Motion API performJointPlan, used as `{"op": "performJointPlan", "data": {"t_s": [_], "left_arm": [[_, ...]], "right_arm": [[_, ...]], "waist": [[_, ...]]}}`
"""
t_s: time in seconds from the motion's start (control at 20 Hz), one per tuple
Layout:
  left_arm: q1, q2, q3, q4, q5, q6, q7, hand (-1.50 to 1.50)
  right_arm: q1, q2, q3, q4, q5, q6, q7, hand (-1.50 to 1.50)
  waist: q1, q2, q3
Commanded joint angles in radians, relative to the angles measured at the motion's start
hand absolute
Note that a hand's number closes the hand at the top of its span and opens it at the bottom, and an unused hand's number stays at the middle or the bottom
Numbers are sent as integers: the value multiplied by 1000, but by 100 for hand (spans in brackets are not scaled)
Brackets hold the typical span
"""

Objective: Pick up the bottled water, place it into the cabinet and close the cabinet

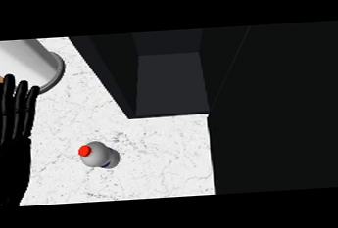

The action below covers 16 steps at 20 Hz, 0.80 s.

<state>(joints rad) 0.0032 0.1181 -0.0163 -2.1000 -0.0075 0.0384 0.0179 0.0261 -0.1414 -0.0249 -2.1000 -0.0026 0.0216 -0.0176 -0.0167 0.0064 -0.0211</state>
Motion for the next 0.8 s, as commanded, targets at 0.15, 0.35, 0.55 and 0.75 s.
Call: {"op": "performJointPlan", "data": {"t_s": [0.15,0.35,0.55,0.75], "left_arm": [[44,70,-38,21,238,-270,-103,-150],[97,128,-61,26,513,-438,30,-150],[185,259,83,-33,742,-531,91,-150],[223,334,195,-33,912,-579,142,-150]], "right_arm": [[60,9,9,-69,-16,15,5,-150],[91,20,142,-96,-101,107,72,-150],[196,39,239,-268,-66,88,155,-150],[183,47,277,-338,-40,59,248,-150]], "waist": [[7,-9,20],[19,-10,19],[22,-14,20],[21,-10,20]]}}
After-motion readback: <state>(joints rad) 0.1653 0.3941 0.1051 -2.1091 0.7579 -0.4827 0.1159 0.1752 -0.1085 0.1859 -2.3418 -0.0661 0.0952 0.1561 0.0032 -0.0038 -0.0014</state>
